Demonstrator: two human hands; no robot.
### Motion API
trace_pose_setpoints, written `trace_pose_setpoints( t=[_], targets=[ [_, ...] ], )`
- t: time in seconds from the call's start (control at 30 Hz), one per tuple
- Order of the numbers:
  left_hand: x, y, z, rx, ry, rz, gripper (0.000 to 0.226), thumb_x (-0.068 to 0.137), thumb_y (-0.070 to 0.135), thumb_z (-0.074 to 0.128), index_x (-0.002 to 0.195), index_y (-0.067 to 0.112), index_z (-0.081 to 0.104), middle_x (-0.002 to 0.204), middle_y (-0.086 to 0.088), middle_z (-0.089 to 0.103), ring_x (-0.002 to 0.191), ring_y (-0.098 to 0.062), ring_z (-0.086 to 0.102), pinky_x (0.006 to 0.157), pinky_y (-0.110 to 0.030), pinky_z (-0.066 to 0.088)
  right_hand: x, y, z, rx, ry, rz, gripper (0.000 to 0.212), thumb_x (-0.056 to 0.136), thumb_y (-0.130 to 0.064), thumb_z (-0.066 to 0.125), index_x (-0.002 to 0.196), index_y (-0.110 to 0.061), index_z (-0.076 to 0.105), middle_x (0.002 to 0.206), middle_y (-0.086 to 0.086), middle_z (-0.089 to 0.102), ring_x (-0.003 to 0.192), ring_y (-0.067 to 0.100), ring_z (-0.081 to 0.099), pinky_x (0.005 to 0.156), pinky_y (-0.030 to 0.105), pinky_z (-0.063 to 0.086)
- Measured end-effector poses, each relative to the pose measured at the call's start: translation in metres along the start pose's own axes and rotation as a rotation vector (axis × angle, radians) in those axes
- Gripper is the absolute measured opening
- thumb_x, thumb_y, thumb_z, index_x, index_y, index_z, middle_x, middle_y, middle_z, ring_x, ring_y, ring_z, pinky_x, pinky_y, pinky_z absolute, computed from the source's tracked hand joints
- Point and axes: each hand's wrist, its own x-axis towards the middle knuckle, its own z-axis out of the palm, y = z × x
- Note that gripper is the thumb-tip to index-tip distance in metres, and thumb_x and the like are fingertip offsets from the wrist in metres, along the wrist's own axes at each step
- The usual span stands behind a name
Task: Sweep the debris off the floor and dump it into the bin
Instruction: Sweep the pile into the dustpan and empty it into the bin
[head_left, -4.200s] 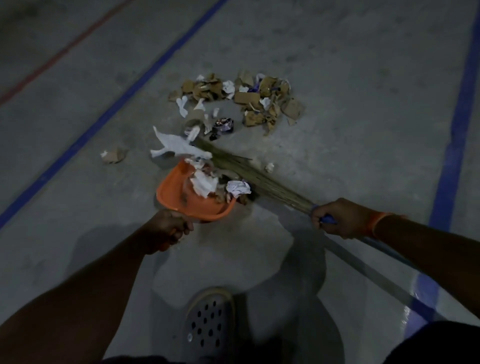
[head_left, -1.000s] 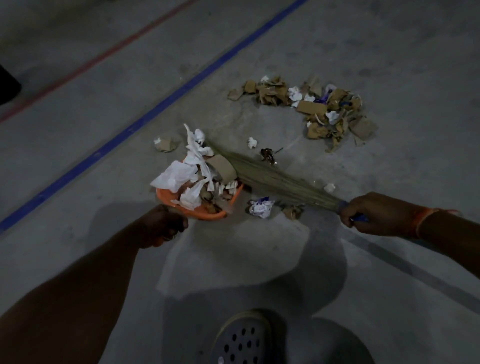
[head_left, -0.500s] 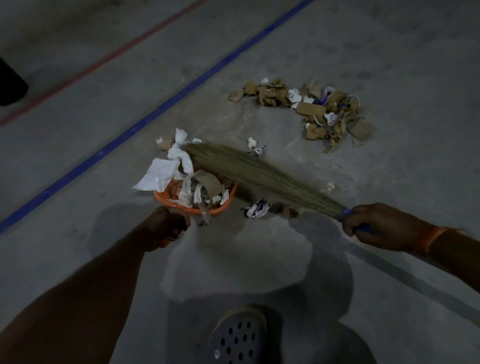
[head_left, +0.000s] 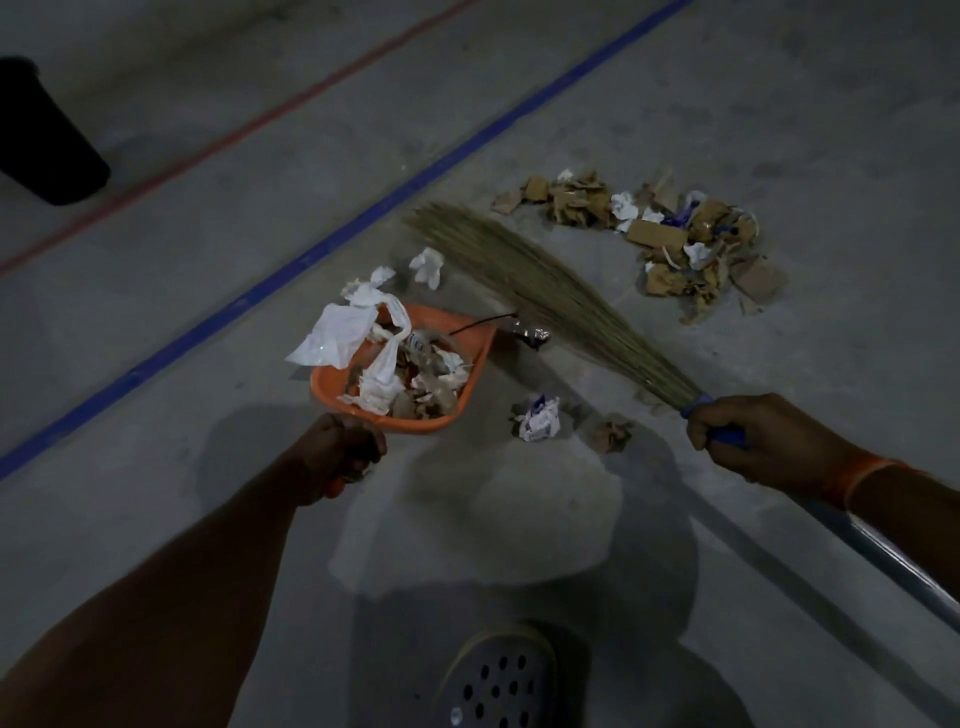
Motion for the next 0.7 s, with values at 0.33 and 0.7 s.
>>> trace_pose_setpoints(
  t=[0.33,0.7],
  targets=[
    [-0.057,0.052,-0.074,-0.106,0.135,-0.009,0.030,0.086,-0.001,0.046,0.066,0.003,0.068,0.057,-0.015,0.051,0.038,-0.016,0.039,0.046,-0.017,0.028,0.052,-0.148,-0.062,0.378,-0.077,0.112,0.026,0.084,0.003,0.059,0.078,-0.022,0.064,0.063,-0.007,0.061,0.046,0.012,0.056,0.045,0.026,0.049],
    [-0.149,0.191,-0.200,-0.184,0.165,0.019,0.028,0.085,-0.004,0.050,0.068,0.002,0.072,0.055,-0.015,0.058,0.040,-0.019,0.043,0.043,-0.017,0.032,0.156,-0.355,-0.179,0.535,-0.145,0.099,0.021,0.086,0.005,0.061,0.081,-0.015,0.065,0.055,-0.003,0.057,0.043,0.019,0.055,0.044,0.027,0.045]
  ],
)
